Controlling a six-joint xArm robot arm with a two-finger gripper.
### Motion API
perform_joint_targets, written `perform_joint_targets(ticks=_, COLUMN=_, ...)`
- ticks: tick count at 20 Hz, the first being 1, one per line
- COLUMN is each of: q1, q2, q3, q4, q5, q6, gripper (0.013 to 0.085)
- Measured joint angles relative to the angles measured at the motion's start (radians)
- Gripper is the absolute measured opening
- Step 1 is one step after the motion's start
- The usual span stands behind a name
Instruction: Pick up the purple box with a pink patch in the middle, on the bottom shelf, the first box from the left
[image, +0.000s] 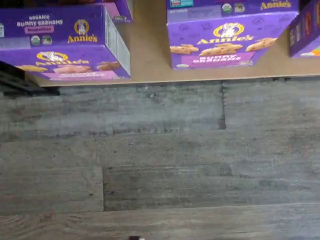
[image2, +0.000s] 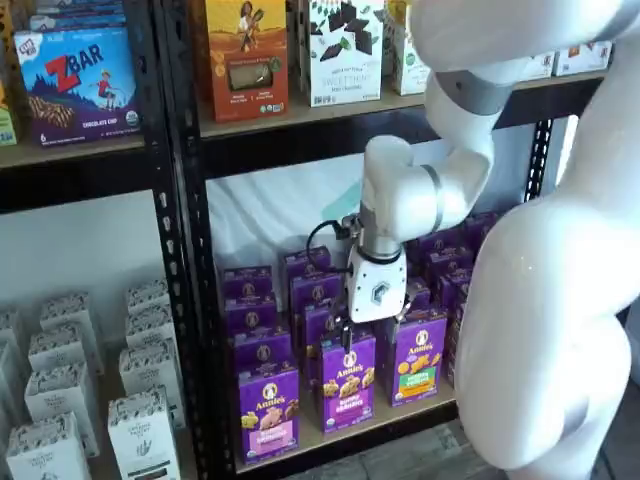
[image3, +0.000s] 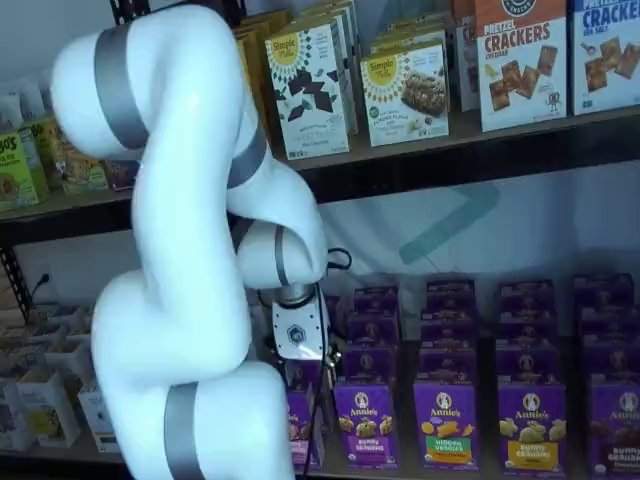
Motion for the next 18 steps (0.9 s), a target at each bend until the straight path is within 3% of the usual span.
perform_joint_targets(ticks=8, q1=0.053, q2=0.191, q3=-0.112, q4=0.043, q5=-0.093, q6=0.009, gripper=0.0850)
perform_joint_targets(ticks=12, q1=0.075, q2=0.262, q3=-0.170, q4=0.027, q5=-0.105, q6=0.045, gripper=0.0850)
perform_joint_targets(ticks=18, q1=0.108, q2=0.346, q3=-0.244, q4=0.039, q5=-0.116, q6=0.065, gripper=0.0850)
